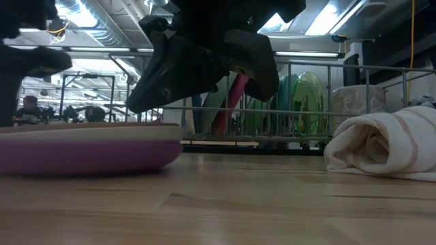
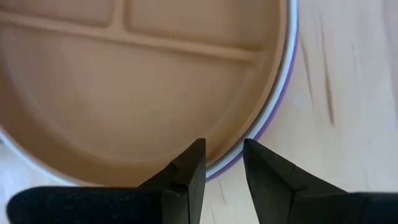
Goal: Sort dishes
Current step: Put the brown plate in the dish rack
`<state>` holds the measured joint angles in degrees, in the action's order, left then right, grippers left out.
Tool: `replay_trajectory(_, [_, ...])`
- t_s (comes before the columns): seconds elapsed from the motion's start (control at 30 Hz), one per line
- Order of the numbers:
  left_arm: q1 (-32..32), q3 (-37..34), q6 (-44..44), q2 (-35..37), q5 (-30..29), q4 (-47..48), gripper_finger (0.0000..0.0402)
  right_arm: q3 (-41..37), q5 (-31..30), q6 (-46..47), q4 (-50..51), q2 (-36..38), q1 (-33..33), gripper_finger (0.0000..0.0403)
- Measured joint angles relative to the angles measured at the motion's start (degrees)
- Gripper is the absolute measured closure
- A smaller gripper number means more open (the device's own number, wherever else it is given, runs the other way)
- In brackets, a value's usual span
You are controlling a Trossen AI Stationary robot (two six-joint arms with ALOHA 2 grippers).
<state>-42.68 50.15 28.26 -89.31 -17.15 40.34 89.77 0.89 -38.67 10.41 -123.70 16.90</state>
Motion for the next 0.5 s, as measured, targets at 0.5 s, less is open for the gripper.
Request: replay_trajectory(0.5, [8.0,0.0,-12.5,-1.5,9.4,-5.3,0.0315,0.0,0.0,0.0,0.0,0.0,0.0,0.0381])
